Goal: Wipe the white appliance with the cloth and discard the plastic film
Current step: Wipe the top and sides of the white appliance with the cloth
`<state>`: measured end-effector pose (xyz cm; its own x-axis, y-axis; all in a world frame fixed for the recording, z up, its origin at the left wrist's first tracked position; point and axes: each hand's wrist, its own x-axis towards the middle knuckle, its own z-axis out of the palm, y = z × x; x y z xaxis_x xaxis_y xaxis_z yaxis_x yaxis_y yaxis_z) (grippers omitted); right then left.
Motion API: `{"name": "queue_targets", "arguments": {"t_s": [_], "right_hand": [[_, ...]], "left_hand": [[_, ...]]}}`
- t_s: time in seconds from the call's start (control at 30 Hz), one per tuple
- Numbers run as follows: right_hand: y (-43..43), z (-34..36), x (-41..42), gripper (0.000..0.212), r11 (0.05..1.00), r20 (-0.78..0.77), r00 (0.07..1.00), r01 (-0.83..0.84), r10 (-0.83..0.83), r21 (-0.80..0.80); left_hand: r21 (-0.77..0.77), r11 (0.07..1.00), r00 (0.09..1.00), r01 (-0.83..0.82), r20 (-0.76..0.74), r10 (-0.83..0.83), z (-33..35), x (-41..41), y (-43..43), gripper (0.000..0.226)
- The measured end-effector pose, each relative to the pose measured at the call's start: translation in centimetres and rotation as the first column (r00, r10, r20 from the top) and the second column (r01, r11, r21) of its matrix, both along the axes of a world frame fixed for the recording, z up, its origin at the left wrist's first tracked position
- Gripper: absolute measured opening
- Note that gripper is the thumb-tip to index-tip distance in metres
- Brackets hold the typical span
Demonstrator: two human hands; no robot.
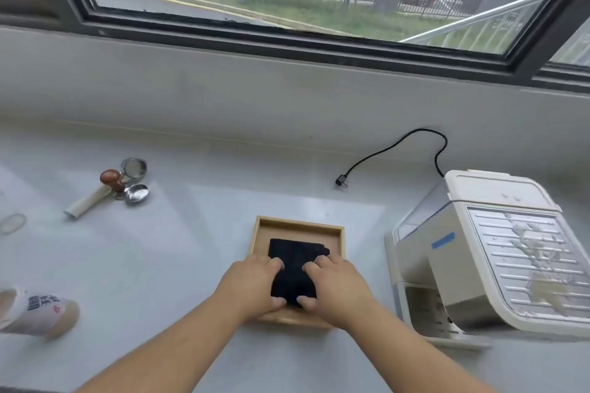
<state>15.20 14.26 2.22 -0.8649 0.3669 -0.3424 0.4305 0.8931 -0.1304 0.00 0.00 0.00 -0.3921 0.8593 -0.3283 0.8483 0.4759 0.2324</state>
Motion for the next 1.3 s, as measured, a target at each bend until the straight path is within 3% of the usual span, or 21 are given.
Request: {"name": "queue_targets", "arguments": {"t_s": [0.23, 0.4, 0.53, 0.77, 0.97, 1.17, 1.3], "right_hand": [[-1.9, -3.5, -0.3, 0.054, 0.999, 0.090, 0.995, -0.045, 0.043, 0.018], [-2.4, -4.3, -0.8, 0.029, 0.997, 0.041, 0.998, -0.049, 0.046, 0.064], [-2.0, -3.6, -1.1, 0.027, 0.996, -0.031, 1.000, -0.005, 0.008, 0.085], [-1.5, 3.0, -3.3, 0.020, 0.998, -0.240, 0.968, 0.059, -0.066, -0.038], [-0.8, 9.6, -3.5, 0.022, 1.000, -0.353, 0.935, 0.015, -0.017, -0.008], [1.4, 15.1, -1.9, 0.025, 0.992, -0.457, 0.888, 0.098, -0.053, 0.075], [2.7, 17.8, -0.5, 0.023, 0.974, -0.472, 0.863, 0.223, -0.179, 0.040]], "left_hand": [[-0.105, 0.990, 0.984, 0.098, -0.142, -0.112, -2.4, 0.3, 0.1, 0.040], [-0.037, 0.994, 0.974, 0.101, -0.200, -0.106, -2.3, 0.5, 0.2, 0.023], [0.100, 0.994, 0.989, 0.041, -0.147, -0.026, -0.9, 0.4, 0.3, 0.013], [0.128, 0.991, 0.980, 0.042, -0.199, -0.016, 2.7, 0.0, 1.4, 0.011], [0.281, 0.951, 0.985, -0.131, -0.072, 0.156, 6.4, -0.4, 2.7, 0.022], [0.130, 0.987, 0.982, -0.089, -0.152, 0.108, 10.4, -1.5, 3.8, 0.024], [0.185, 0.970, 0.982, -0.156, -0.080, 0.173, 14.2, -2.5, 4.9, 0.020]]}}
